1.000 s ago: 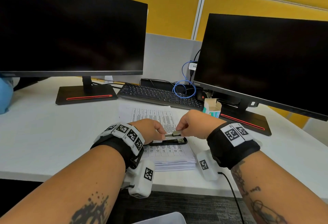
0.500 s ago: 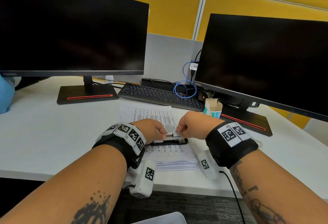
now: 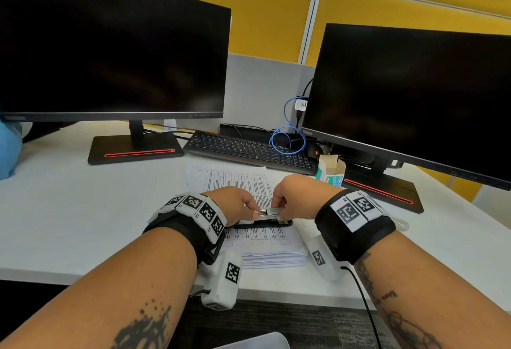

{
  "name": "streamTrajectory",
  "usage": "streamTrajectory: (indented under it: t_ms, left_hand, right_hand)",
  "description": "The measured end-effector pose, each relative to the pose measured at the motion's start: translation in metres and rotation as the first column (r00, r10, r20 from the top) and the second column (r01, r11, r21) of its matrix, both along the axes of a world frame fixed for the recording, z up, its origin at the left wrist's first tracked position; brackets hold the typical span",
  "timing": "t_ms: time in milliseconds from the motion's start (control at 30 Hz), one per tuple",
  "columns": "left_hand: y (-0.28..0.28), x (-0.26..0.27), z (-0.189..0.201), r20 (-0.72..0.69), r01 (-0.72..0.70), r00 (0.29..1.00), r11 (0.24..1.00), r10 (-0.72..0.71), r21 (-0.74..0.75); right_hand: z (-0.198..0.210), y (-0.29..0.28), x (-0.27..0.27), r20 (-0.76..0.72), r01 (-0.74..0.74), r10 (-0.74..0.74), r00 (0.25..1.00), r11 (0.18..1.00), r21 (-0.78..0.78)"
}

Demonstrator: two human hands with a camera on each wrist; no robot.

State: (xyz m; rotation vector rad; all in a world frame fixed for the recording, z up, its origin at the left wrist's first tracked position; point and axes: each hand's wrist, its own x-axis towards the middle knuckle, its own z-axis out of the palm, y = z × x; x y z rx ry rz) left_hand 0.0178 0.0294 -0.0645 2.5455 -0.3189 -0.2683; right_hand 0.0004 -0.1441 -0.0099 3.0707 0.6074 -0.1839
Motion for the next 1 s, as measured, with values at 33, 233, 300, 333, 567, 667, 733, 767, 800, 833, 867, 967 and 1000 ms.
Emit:
streamTrajectory:
  t_ms: [33,233,300,333,567,667,733,767,800,833,867,967,1000]
  left_hand:
    - [0.0001,0.0001,-0.0001,0.001,-0.002,1.000,1.000,0.002,0.001]
    - [0.0007,0.0003,-0.0001,-0.005,-0.002,1.000,1.000,0.002,-0.001]
    - [0.0000,-0.0001,0.0012,-0.008,0.004,1.000,1.000,-0.004,0.003]
    - [-0.0004,-0.0005,0.0021,-0.007,0.011,1.000,1.000,-0.011,0.007]
    - [-0.0010,-0.0022,0.0028,-0.001,0.001,1.000,1.000,-0.001,0.005]
    - [-0.0017,-0.0038,0.0044,0.012,0.003,1.000,1.000,-0.004,0.025]
    - [-0.0015,-0.0045,0.0043,0.009,0.001,1.000,1.000,-0.002,0.025]
    - [-0.0014,-0.0043,0.0039,0.008,0.001,1.000,1.000,-0.001,0.020]
    - [-0.0012,-0.0041,0.0035,0.007,-0.001,1.000,1.000,0.000,0.012]
    - [-0.0012,-0.0042,0.0035,0.007,-0.001,1.000,1.000,0.001,0.006]
    - [-0.0013,-0.0042,0.0036,0.008,-0.002,1.000,1.000,0.002,0.003]
    - [-0.0015,-0.0040,0.0039,0.015,0.002,1.000,1.000,-0.003,0.006]
    - [-0.0014,-0.0043,0.0041,0.014,0.002,1.000,1.000,-0.002,0.006]
  right_hand:
    - [0.0004,-0.0002,-0.0004,0.001,-0.003,0.003,1.000,1.000,0.003]
    - [0.0023,-0.0027,0.0010,0.001,-0.007,0.007,1.000,0.999,0.035]
    - [0.0024,-0.0014,0.0005,0.019,-0.016,0.015,1.000,1.000,0.023]
    - [0.0021,-0.0002,-0.0002,0.030,-0.022,0.022,0.999,1.000,0.009]
    - [0.0013,-0.0001,-0.0009,0.007,-0.034,0.034,0.999,0.999,0.030]
    - [0.0001,0.0008,0.0006,-0.006,-0.033,0.033,0.999,0.999,0.008]
    - [-0.0009,0.0009,0.0019,0.003,-0.034,0.034,0.999,0.999,0.007]
    - [-0.0009,0.0008,0.0025,0.007,-0.034,0.034,0.999,0.999,0.013]
    - [-0.0008,0.0009,0.0026,0.007,-0.032,0.032,0.999,0.999,0.019]
    - [-0.0007,0.0010,0.0024,0.003,-0.029,0.029,1.000,0.999,0.020]
    - [-0.0007,0.0016,0.0022,-0.005,-0.025,0.025,1.000,1.000,0.019]
    - [-0.0010,0.0034,0.0013,-0.034,-0.024,0.025,0.999,1.000,0.019]
    - [-0.0007,0.0043,0.0009,-0.032,-0.032,0.032,0.999,0.999,0.012]
